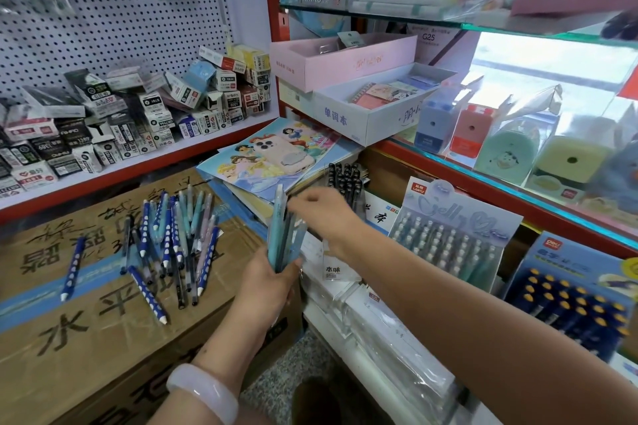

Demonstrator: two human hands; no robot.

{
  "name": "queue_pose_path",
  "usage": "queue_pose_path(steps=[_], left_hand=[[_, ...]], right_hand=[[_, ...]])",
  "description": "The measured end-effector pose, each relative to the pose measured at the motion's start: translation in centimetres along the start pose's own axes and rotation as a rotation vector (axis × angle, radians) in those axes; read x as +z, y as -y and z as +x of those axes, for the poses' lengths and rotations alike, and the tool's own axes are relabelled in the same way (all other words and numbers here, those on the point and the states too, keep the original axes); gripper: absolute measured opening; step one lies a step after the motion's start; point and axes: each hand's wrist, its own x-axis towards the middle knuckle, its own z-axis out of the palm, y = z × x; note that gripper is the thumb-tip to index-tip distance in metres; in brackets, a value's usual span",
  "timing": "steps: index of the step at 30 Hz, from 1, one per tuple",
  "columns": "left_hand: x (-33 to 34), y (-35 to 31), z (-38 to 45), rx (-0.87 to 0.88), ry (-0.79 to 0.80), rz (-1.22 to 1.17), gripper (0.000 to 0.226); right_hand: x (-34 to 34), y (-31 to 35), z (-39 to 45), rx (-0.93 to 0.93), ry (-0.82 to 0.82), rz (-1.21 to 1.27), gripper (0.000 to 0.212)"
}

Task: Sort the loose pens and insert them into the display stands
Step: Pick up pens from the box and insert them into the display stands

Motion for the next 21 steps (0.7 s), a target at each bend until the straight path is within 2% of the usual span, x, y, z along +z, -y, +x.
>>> queue_pose_path(steps=[6, 9, 12, 14, 21], left_hand=[[-0.2, 0.4, 0.3, -0.086, 0.007, -0.016, 0.015], [-0.5, 0.5, 0.6, -0.104, -0.017, -0.036, 0.015], [-0.6, 0.5, 0.8, -0.109, -0.047, -0.039, 0.017], [-0.6, 0.5, 1.0, -0.118, -0.063, -0.040, 0.020], [-0.3, 0.4, 1.2, -0.107, -0.069, -0.027, 0.017]], right_hand=[[-4.6, 1.2, 2.1, -0.076, -0.298, 0.222, 0.011], [-7.0, 0.7, 3.0, -0.251, -0.469, -0.026, 0.008], [-7.7, -1.0, 3.3, -0.369, -0.482, -0.346, 0.008], [-7.5, -2.3, 3.4, -0.418, -0.464, -0.474, 0.012], [-6.8, -5.5, 4.5, -0.355, -0.436, -0.517, 0.014]])
